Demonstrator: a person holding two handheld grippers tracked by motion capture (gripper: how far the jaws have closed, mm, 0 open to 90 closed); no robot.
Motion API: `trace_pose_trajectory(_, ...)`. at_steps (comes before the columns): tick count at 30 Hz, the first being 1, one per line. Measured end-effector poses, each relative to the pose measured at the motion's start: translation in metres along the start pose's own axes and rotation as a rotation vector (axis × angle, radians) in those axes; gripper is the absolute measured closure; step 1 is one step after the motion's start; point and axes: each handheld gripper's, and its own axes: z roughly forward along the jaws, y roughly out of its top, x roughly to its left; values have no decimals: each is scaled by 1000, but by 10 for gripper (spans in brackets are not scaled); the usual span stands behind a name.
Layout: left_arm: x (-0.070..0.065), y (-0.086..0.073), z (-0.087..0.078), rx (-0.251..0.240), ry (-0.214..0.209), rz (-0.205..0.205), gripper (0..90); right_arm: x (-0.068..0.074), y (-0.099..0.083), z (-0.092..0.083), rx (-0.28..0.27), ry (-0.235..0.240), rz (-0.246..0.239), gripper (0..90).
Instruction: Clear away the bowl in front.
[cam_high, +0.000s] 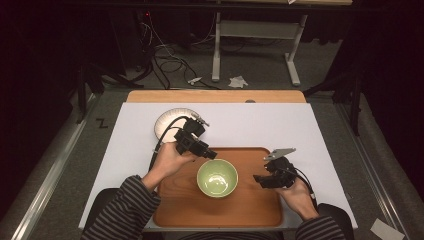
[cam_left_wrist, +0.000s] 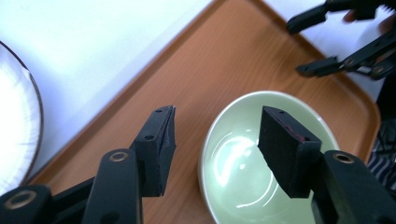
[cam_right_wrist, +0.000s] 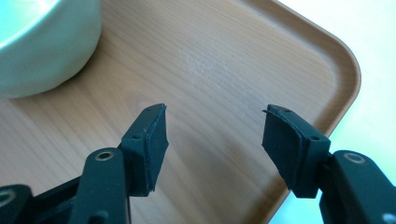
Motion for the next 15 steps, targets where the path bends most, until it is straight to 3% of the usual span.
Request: trace_pose_trajectory(15,4,-13,-35,-84,61,-47,466,2,0,0,4,3,-6,415)
